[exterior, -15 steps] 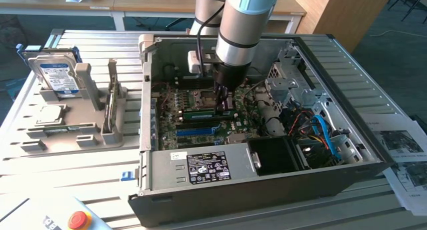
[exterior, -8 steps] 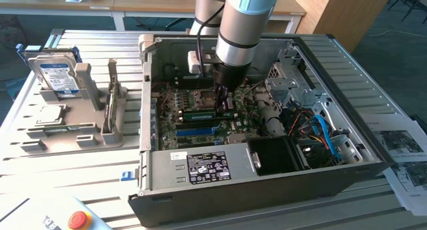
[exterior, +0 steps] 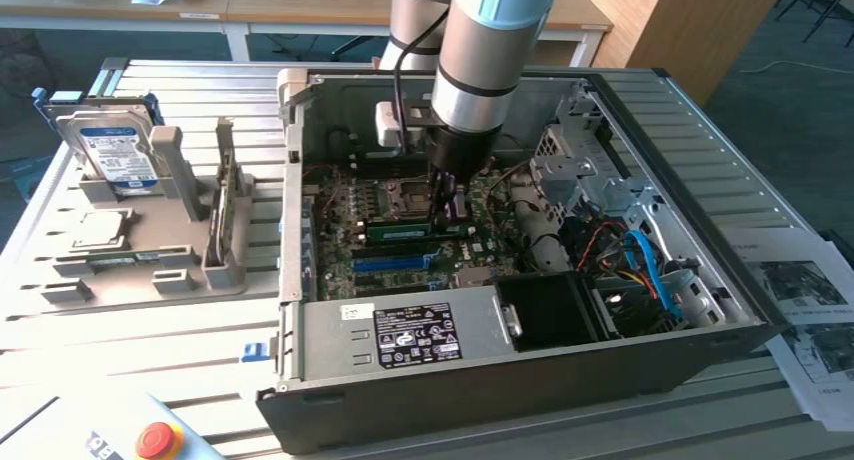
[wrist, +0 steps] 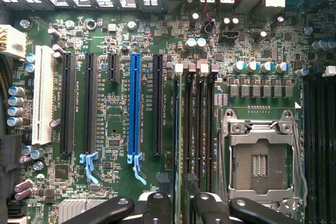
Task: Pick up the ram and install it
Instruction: 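Insert the ram into the slot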
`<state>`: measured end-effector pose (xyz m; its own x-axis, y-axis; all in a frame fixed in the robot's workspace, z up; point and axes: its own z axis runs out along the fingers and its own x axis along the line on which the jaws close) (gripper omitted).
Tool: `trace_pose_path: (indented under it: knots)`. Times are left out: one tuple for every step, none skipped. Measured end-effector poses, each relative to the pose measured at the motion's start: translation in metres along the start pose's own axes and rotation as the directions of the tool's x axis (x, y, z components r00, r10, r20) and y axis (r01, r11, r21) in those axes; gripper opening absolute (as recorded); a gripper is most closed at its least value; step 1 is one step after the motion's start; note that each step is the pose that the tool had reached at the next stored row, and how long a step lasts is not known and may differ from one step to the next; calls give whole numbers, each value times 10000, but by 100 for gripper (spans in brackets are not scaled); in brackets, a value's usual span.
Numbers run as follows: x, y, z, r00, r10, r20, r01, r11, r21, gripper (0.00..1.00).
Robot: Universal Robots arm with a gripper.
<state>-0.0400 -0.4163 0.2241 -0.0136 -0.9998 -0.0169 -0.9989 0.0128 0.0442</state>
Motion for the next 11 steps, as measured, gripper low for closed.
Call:
trace_pose_path:
  knots:
    - [0,1,-10,10000,0,-2,0,10000,-1,25]
    - [0,1,-24,10000,0,-1,0,10000,-1,25]
    - [-1,2,-40,10000,0,1,0,10000,1,25]
    - [-1,3,-60,10000,0,1,0,10000,1,25]
    - [-1,3,-78,10000,0,0,0,10000,1,25]
    - [-2,4,-99,10000,-1,-1,1,10000,1,25]
    - [-2,5,-121,10000,0,1,0,10000,1,25]
    - [-3,6,-147,10000,0,0,0,10000,1,25]
    - [-3,7,-173,10000,0,0,0,10000,1,25]
    - [-3,9,-200,10000,0,-1,0,10000,1,25]
    - [-4,10,-222,10000,0,-1,0,10000,1,25]
